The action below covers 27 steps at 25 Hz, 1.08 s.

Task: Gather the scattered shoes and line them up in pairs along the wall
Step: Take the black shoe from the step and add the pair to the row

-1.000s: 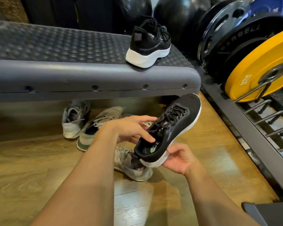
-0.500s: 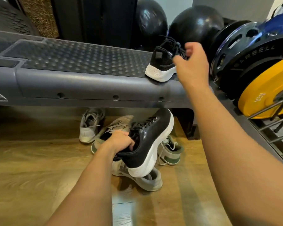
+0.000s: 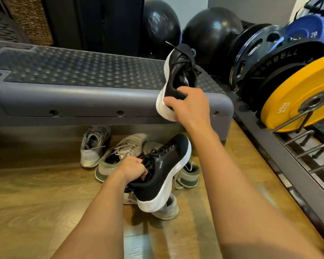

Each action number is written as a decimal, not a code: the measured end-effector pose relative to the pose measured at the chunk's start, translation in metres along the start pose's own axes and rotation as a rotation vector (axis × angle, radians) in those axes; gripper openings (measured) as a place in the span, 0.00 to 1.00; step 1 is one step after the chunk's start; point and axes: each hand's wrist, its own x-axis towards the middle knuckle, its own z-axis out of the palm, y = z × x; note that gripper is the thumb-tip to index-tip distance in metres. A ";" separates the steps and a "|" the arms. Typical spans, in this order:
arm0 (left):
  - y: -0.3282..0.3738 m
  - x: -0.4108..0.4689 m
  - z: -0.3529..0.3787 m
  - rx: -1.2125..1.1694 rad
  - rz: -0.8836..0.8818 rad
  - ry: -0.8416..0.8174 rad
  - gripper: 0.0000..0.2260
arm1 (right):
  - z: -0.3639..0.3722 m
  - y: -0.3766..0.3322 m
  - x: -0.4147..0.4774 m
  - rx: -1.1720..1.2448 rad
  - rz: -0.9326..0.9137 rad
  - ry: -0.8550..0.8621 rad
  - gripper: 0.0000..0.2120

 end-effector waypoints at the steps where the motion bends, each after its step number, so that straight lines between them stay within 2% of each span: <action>1: 0.000 0.000 0.003 -0.020 -0.010 0.006 0.08 | -0.001 0.012 -0.022 0.047 0.040 0.045 0.15; 4: -0.007 0.007 0.017 -0.013 -0.013 0.037 0.15 | -0.002 0.054 -0.085 0.109 0.223 0.117 0.15; 5: -0.007 0.006 0.024 -0.003 -0.017 0.035 0.14 | -0.002 0.067 -0.100 0.181 0.286 0.101 0.16; 7: -0.011 0.002 0.036 -0.038 -0.037 0.024 0.09 | 0.000 0.091 -0.122 0.507 0.398 0.101 0.13; 9: -0.019 -0.002 0.048 -0.144 -0.092 0.022 0.10 | 0.000 0.111 -0.136 0.922 0.561 0.145 0.10; 11: -0.030 -0.003 0.056 -0.245 -0.163 0.061 0.13 | -0.001 0.131 -0.150 1.207 0.727 0.192 0.17; 12: -0.035 -0.003 0.057 -0.291 -0.197 0.086 0.16 | -0.002 0.142 -0.155 1.242 0.783 0.196 0.21; 14: -0.039 -0.003 0.055 -0.300 -0.201 0.141 0.18 | -0.002 0.156 -0.162 1.118 0.784 0.137 0.22; 17: -0.027 -0.009 0.053 0.029 -0.075 0.242 0.16 | 0.005 0.157 -0.154 0.611 0.609 -0.070 0.14; 19: -0.017 -0.014 0.058 0.174 0.006 0.248 0.19 | 0.010 0.150 -0.142 0.344 0.473 -0.143 0.13; 21: -0.011 -0.014 0.063 0.102 0.057 0.183 0.27 | 0.011 0.146 -0.130 0.209 0.382 -0.150 0.14; 24: -0.006 -0.018 0.067 -0.130 0.105 0.079 0.30 | 0.010 0.144 -0.111 0.080 0.337 -0.164 0.12; 26: -0.010 -0.023 0.076 -0.025 0.137 0.043 0.30 | 0.012 0.138 -0.103 -0.002 0.330 -0.184 0.12; 27: -0.015 -0.024 0.081 0.072 0.132 0.046 0.26 | 0.014 0.137 -0.101 -0.034 0.325 -0.195 0.12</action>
